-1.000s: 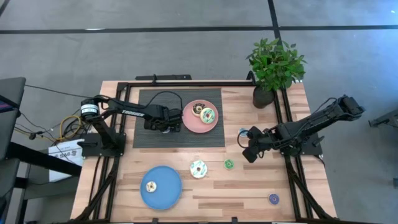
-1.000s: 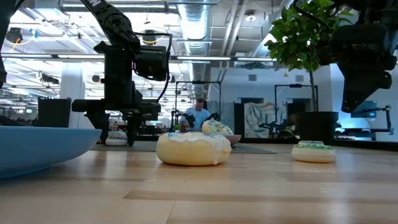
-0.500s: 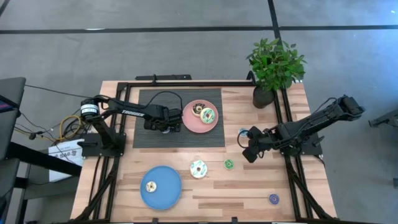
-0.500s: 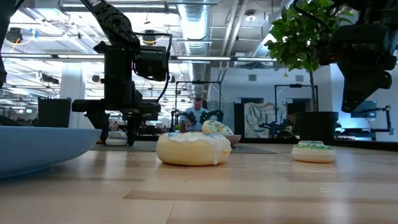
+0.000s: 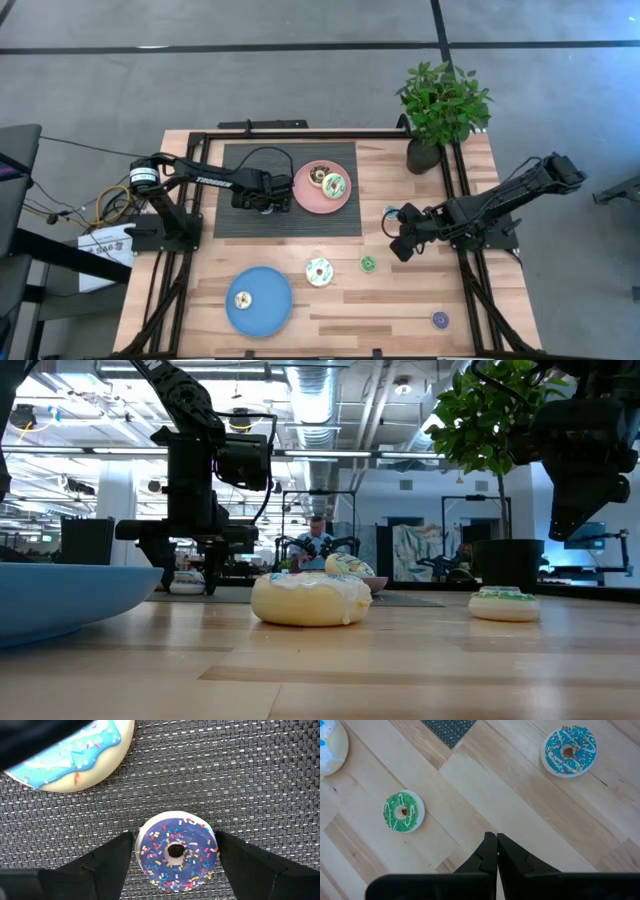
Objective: Pick & Place donuts
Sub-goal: Put the top small purple donut on the blue plate
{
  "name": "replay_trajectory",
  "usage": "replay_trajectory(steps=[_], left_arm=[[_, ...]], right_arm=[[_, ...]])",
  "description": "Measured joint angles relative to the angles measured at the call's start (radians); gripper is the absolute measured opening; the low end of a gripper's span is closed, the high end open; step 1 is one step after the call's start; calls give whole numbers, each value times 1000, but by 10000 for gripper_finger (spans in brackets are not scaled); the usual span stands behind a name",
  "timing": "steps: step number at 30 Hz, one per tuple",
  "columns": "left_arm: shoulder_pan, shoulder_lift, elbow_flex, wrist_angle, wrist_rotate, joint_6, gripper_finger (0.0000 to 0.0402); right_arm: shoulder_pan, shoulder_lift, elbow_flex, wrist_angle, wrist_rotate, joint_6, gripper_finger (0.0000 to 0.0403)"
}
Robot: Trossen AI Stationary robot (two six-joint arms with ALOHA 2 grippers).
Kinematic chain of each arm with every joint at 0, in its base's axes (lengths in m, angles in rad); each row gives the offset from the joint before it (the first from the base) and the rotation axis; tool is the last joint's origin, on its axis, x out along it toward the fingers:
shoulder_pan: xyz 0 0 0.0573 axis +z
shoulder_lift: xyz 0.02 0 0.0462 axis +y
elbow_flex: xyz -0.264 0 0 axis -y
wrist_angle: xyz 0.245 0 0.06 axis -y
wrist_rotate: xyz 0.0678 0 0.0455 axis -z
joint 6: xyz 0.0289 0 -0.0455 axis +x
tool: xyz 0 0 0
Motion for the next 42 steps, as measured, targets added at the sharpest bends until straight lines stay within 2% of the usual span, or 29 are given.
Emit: replay_trajectory(steps=[12,19,24,30,34,42], left_arm=[[0,0,0,2,5,0,222],[0,4,31,-19,6,9,218],[-20,4,84,-94,2,10,217],[-108,-25,168,-184,-30,4,217],[-205,-61,180,-196,-8,-22,217],[-488,-109,180,-304,33,-354,217]], right_arm=[[0,0,0,0,0,0,1],[0,0,0,0,0,-2,1],[0,0,0,0,0,-2,1],[0,0,0,3,0,-44,1],[0,0,0,7,0,-66,1],[0,0,0,31,-26,-152,1]])
